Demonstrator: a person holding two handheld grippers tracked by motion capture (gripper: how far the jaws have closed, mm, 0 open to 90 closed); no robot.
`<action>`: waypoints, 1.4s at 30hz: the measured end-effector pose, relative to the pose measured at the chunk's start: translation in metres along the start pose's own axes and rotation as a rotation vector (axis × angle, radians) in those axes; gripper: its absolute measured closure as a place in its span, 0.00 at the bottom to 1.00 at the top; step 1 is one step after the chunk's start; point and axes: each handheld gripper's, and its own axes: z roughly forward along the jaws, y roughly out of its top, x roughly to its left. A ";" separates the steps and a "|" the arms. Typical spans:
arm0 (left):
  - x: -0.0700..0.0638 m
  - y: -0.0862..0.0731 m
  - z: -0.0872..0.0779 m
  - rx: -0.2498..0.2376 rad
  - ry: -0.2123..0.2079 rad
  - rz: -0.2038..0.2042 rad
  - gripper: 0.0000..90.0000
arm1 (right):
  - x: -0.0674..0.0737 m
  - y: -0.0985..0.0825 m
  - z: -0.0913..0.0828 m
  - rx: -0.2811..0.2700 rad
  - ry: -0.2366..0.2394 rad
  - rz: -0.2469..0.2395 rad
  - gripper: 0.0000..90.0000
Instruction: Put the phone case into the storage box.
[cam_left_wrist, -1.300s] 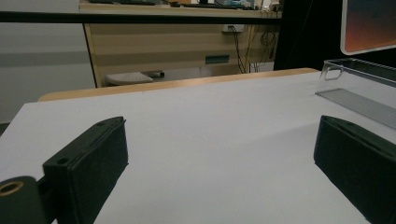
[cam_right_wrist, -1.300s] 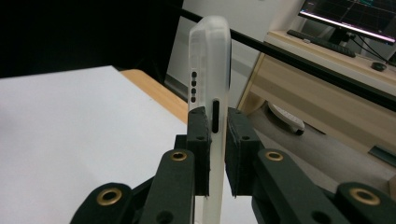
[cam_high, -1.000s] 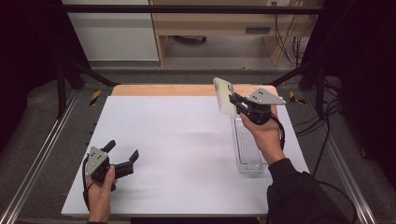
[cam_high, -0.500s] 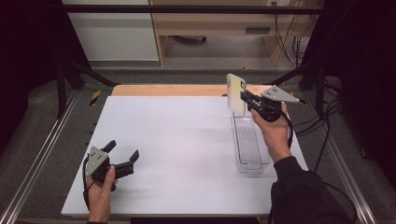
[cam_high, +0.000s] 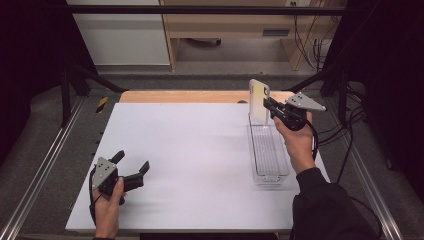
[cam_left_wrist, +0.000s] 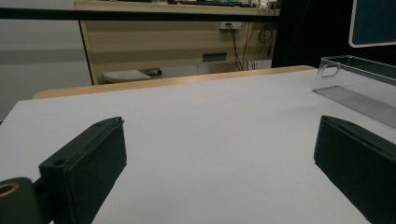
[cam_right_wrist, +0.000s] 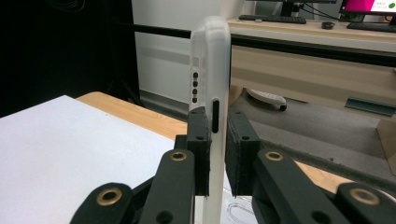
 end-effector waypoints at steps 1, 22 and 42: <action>0.000 0.000 0.000 0.001 -0.001 -0.001 0.02 | -0.001 0.000 0.000 0.000 -0.002 0.004 0.91; 0.000 0.000 0.001 0.001 -0.007 -0.006 0.02 | -0.017 -0.012 0.008 0.061 -0.056 0.064 0.91; 0.000 0.000 0.001 -0.001 -0.008 -0.011 0.02 | -0.018 -0.012 0.022 0.125 -0.067 0.089 0.91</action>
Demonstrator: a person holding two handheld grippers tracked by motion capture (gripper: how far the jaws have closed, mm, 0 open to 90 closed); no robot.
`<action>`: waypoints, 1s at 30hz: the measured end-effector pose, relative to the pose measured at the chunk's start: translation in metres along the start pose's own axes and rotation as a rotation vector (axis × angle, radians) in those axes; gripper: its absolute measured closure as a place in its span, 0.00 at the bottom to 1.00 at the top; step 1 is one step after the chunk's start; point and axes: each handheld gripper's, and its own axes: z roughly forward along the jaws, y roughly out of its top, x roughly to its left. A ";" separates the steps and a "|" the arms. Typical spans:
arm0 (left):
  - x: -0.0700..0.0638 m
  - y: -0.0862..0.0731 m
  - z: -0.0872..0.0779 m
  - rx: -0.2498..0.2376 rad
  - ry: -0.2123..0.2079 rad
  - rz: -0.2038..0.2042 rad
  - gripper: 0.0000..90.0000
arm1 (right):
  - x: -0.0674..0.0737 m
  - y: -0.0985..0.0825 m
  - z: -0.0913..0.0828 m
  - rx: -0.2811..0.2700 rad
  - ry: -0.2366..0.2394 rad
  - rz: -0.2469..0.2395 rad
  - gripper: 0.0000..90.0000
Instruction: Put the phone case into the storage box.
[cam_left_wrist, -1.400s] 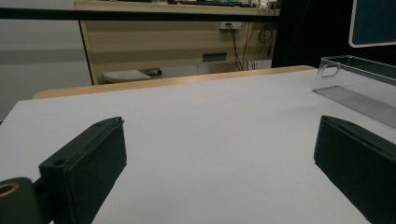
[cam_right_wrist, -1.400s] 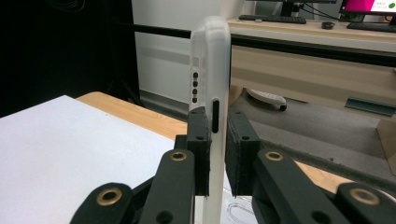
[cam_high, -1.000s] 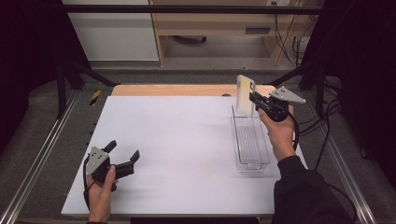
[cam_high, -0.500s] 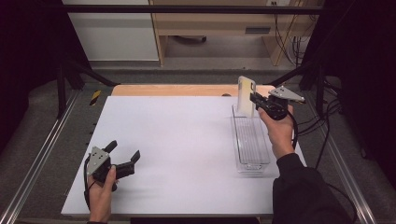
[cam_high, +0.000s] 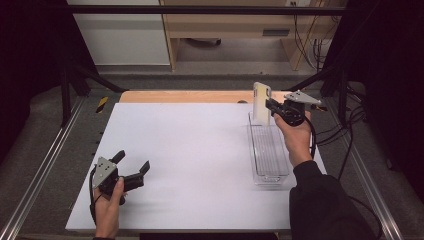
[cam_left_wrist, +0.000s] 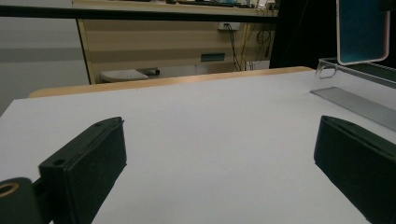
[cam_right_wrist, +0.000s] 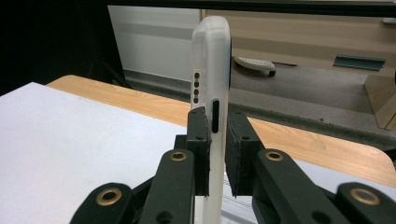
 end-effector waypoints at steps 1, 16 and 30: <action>0.000 0.000 0.000 0.000 0.000 0.000 0.02 | 0.000 0.000 0.001 0.002 -0.001 0.002 0.91; 0.001 0.000 -0.001 0.001 0.005 0.001 0.02 | -0.001 -0.009 0.018 0.061 -0.019 0.015 0.91; 0.001 0.000 0.000 0.000 -0.002 -0.002 0.02 | 0.001 -0.014 0.024 0.099 -0.022 0.016 0.91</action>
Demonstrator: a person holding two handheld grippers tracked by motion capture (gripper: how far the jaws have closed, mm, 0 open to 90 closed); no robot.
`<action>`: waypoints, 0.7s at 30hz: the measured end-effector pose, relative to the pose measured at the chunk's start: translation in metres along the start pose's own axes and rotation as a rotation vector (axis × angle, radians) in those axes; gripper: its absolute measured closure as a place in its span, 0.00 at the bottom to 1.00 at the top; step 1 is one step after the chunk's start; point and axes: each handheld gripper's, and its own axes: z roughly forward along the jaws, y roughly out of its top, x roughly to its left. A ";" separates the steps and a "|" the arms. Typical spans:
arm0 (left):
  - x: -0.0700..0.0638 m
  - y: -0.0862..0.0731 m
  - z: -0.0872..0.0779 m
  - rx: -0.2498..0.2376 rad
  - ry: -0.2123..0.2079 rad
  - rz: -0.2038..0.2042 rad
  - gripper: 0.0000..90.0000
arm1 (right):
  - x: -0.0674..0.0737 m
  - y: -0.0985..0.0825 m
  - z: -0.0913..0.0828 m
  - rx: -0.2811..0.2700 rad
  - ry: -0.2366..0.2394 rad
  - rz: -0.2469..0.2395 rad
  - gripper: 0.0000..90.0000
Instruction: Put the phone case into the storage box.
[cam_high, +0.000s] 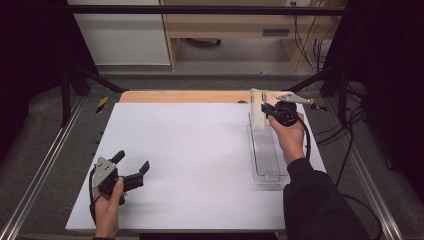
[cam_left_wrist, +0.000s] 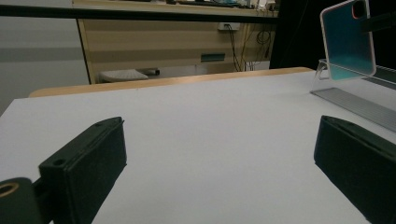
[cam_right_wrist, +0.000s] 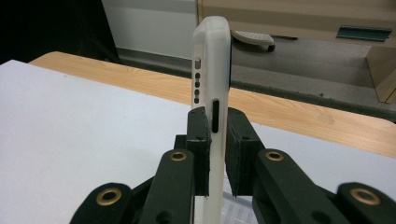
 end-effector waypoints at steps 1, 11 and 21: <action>0.000 0.000 0.000 0.000 0.000 0.000 0.02 | 0.000 0.000 0.000 0.001 0.002 0.001 0.91; 0.001 0.000 -0.001 -0.003 0.003 -0.002 0.02 | 0.002 -0.003 0.003 0.029 0.000 -0.001 0.91; 0.001 0.000 -0.001 -0.003 0.003 -0.002 0.02 | 0.003 -0.005 0.006 0.046 0.000 0.000 0.90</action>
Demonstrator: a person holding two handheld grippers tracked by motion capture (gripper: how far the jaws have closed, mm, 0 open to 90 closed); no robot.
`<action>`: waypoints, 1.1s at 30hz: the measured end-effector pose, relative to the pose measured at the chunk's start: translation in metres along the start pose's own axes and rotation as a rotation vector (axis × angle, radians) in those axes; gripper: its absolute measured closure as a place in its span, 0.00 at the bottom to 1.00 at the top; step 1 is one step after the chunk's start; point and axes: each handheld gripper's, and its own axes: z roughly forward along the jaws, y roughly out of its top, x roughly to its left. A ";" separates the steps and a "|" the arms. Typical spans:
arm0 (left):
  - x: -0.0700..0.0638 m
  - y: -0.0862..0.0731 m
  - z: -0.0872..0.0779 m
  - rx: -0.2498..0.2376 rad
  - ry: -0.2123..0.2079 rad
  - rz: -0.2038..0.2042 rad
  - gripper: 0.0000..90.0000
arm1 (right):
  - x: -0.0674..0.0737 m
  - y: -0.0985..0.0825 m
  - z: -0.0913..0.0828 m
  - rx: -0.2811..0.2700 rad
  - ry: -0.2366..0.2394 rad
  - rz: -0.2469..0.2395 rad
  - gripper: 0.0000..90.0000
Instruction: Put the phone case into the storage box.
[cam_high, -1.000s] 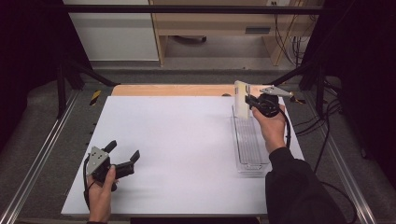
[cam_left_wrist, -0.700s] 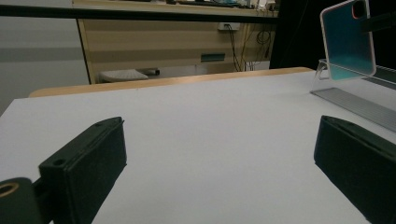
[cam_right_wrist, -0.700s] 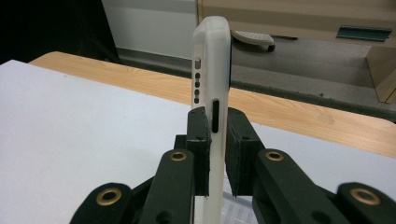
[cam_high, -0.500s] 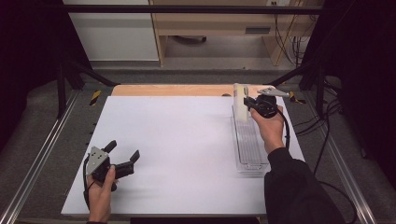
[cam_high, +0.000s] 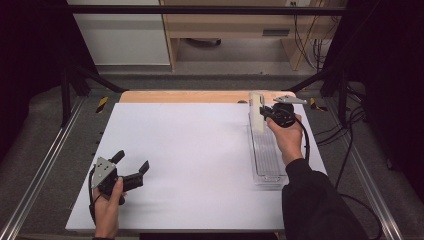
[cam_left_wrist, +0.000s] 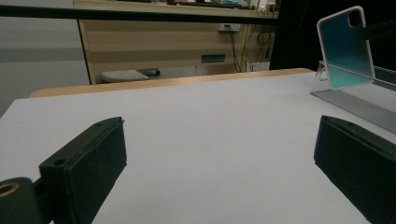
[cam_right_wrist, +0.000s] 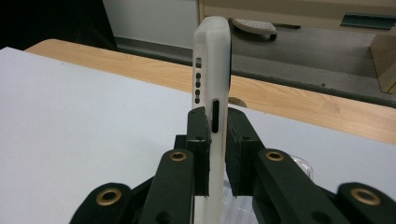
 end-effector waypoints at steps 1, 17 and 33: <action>0.000 0.000 0.000 -0.002 0.000 -0.004 0.02 | 0.000 0.000 0.000 0.006 -0.002 0.004 0.90; 0.000 0.000 0.000 -0.003 0.001 -0.004 0.02 | 0.000 -0.008 0.005 0.027 0.000 0.018 0.90; -0.001 0.000 0.000 -0.003 -0.002 -0.001 0.02 | -0.001 -0.010 0.004 0.032 0.004 0.024 0.90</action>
